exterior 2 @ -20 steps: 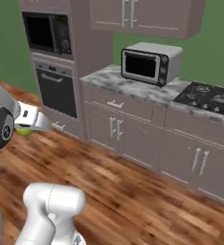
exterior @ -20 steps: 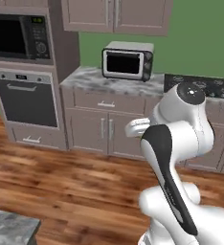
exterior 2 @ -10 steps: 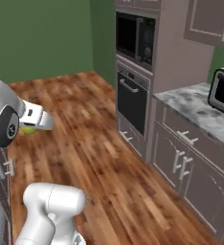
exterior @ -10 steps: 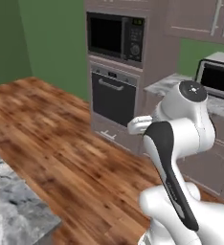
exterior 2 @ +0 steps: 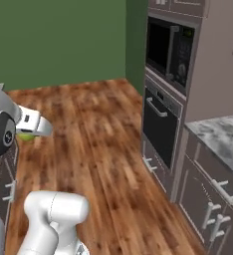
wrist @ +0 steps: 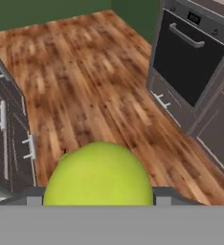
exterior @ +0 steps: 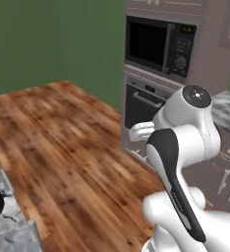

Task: Pick the pear and peach from the fridge and place them on the plate next to the blender to make a fruit smoothie.

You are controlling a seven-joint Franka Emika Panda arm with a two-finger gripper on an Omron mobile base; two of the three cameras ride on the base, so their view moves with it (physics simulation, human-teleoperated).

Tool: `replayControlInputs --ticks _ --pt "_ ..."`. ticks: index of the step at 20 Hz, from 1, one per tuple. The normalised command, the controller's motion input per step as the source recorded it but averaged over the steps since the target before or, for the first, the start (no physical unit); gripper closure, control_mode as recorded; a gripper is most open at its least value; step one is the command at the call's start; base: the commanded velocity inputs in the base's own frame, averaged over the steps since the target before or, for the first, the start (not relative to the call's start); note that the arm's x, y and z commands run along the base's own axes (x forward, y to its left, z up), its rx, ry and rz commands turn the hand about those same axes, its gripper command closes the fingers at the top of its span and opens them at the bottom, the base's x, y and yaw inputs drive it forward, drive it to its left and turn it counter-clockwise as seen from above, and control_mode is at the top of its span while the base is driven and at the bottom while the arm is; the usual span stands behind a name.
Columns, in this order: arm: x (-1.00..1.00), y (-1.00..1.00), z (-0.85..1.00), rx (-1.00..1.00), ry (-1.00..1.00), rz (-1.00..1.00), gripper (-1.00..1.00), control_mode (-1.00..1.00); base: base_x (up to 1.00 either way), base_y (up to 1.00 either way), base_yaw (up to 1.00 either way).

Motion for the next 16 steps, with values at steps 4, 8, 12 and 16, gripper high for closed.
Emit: replayControlInputs --ticks 4,8,12,16 --pt "0.0 0.0 0.0 0.0 0.0 0.0 1.0 1.0 1.0 -0.06 0.22" --pt "0.0 0.0 0.0 0.0 0.0 0.0 1.0 1.0 1.0 -0.15 0.31" --pt "0.0 0.0 0.0 0.0 0.0 0.0 1.0 1.0 1.0 -0.12 0.73" --pt "0.0 0.0 0.0 0.0 0.0 0.0 1.0 1.0 1.0 -0.11 0.78"
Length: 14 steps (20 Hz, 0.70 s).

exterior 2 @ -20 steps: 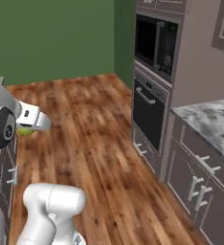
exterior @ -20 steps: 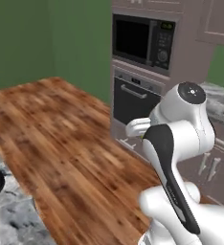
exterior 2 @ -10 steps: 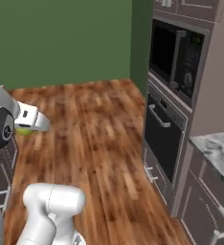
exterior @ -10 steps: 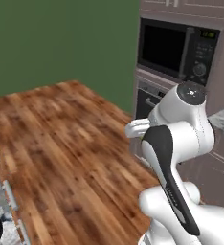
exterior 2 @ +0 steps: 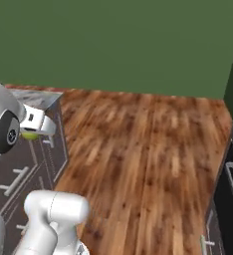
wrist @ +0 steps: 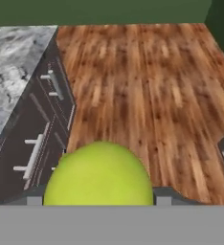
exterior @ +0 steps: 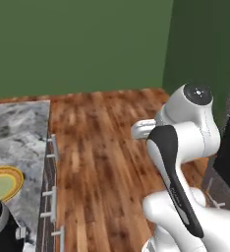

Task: Pick the pear and peach from the fridge and place them on the plate next to the blender to make a fruit smoothie.

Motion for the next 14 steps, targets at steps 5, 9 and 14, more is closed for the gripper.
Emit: replayControlInputs --ticks 5,9,14 --pt "0.0 0.0 0.0 0.0 0.0 0.0 1.0 1.0 1.0 -0.32 0.7" --pt "0.0 0.0 0.0 0.0 0.0 0.0 1.0 1.0 1.0 -0.39 0.68" --pt "0.0 0.0 0.0 0.0 0.0 0.0 1.0 1.0 0.69 -0.31 0.82"
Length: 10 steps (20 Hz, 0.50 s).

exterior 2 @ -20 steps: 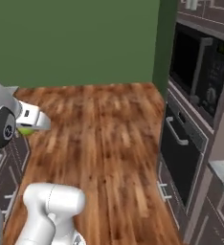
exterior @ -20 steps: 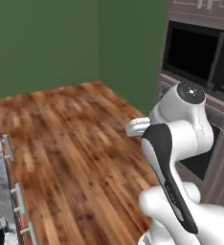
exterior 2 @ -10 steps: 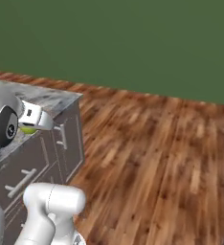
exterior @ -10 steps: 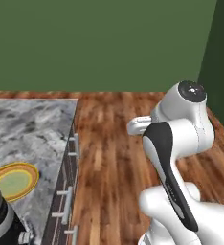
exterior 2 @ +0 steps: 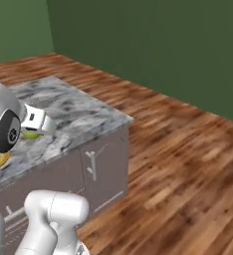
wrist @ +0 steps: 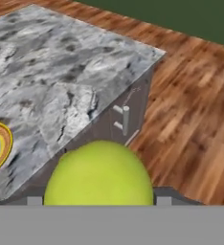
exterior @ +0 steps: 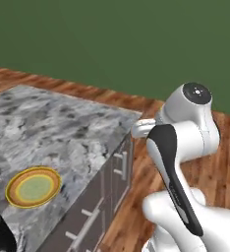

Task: Pick the pear and peach from the fridge and place them on the plate next to the blender to make a fruit smoothie.

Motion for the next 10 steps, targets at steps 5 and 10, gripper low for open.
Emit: replayControlInputs --ticks 5,10 --pt "0.0 0.0 0.0 0.0 0.0 0.0 1.0 1.0 0.25 -0.18 0.95" --pt "0.0 0.0 0.0 0.0 0.0 0.0 1.0 1.0 0.32 -0.16 0.94"
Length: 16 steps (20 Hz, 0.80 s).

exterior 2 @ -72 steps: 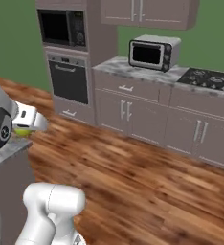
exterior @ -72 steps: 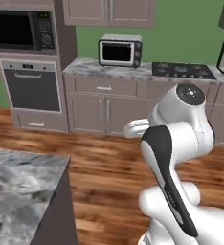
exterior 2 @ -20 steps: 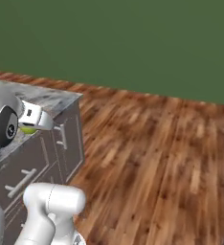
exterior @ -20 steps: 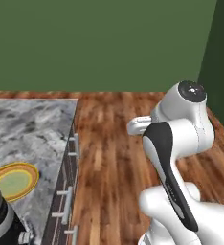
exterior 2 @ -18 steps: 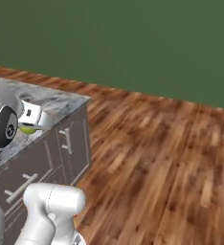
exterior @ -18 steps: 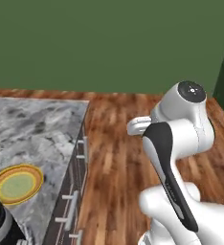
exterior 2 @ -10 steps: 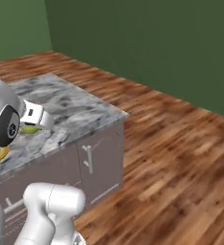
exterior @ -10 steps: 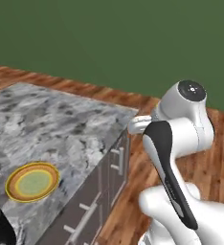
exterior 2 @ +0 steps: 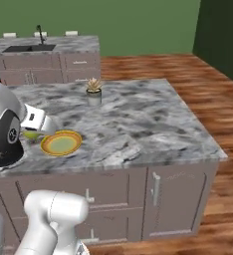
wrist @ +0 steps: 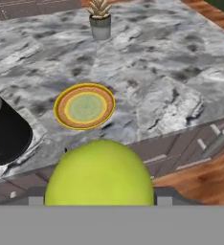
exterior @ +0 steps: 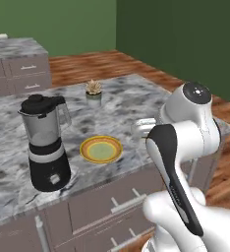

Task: Pick the pear and peach from the fridge and place them on the plate next to the blender to make a fruit smoothie.

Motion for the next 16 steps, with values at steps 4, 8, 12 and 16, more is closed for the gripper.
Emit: replayControlInputs --ticks 4,8,12,16 --pt "0.0 0.0 0.0 0.0 0.0 0.0 1.0 1.0 0.61 -0.7 0.67" --pt "0.0 0.0 0.0 0.0 0.0 0.0 1.0 1.0 0.55 -0.76 0.44" --pt "0.78 -0.22 -0.32 0.04 0.0 0.36 1.0 -1.0 0.0 0.0 0.0" --pt "0.99 0.16 -0.74 -0.04 0.11 0.25 1.0 -1.0 0.0 0.0 0.0"
